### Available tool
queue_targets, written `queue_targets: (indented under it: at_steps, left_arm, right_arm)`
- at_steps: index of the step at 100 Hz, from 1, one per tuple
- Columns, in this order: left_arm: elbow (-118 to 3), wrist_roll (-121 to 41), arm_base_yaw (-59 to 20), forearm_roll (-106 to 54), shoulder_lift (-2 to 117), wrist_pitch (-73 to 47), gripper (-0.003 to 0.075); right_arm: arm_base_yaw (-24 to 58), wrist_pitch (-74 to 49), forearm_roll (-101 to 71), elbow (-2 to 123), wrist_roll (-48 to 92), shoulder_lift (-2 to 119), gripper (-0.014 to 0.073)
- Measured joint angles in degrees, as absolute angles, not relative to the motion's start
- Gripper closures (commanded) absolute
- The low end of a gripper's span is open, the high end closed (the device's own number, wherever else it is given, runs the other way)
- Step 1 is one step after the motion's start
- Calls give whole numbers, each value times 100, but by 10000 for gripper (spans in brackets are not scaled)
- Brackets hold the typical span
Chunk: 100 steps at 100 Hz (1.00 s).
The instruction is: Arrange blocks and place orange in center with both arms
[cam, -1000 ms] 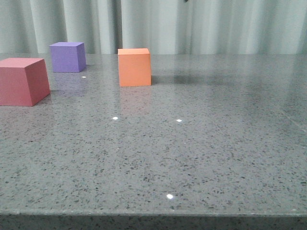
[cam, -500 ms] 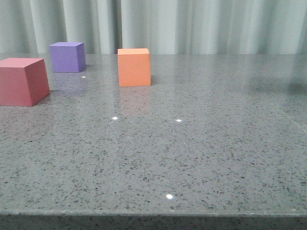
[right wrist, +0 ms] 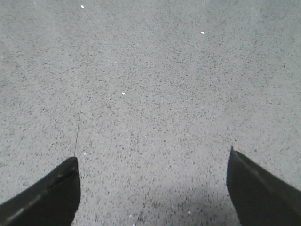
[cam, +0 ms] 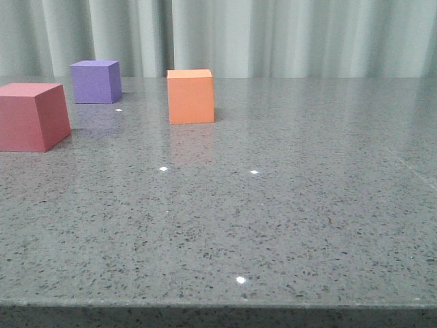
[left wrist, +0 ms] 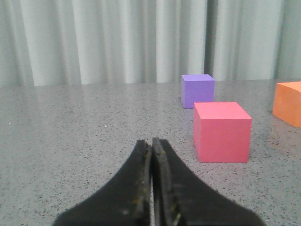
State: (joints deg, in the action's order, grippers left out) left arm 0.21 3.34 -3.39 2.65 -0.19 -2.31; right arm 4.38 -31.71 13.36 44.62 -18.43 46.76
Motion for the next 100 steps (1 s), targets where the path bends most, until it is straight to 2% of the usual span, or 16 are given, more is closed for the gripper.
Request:
queue_targets:
  at_steps: [18,36,47,64,74,76,100]
  left_arm:
    - [21,334,-339,265,-19,-231,741]
    - [21,334,-339,265,-19,-231,741]
    - [21,334,-339,265,-19,-231,741]
    - [21,334,-339,265,-19,-231,741]
    - [21,334,-339,265,-19,-231,741]
    - [21,334,-339,265,-19,-231,741]
    - [21,334,-339,265,-19,-231,741]
  right_arm:
    - [438,-2598,1345,3465,-1843,3690,-29]
    - [438,-1889,1375,3022,-1854,3295,-7]
    - [438,-1761,1453,2948,-1854,3296,126]
    - [438,-1724,1628,2922,-1865,3296,508]
    - [438,-1717,1682,2922,-1865,3296,689]
    - [438,-1717,1682,2922,-1865,3296,710]
    - [438,-1712,1689,2922,-1865,3296,704]
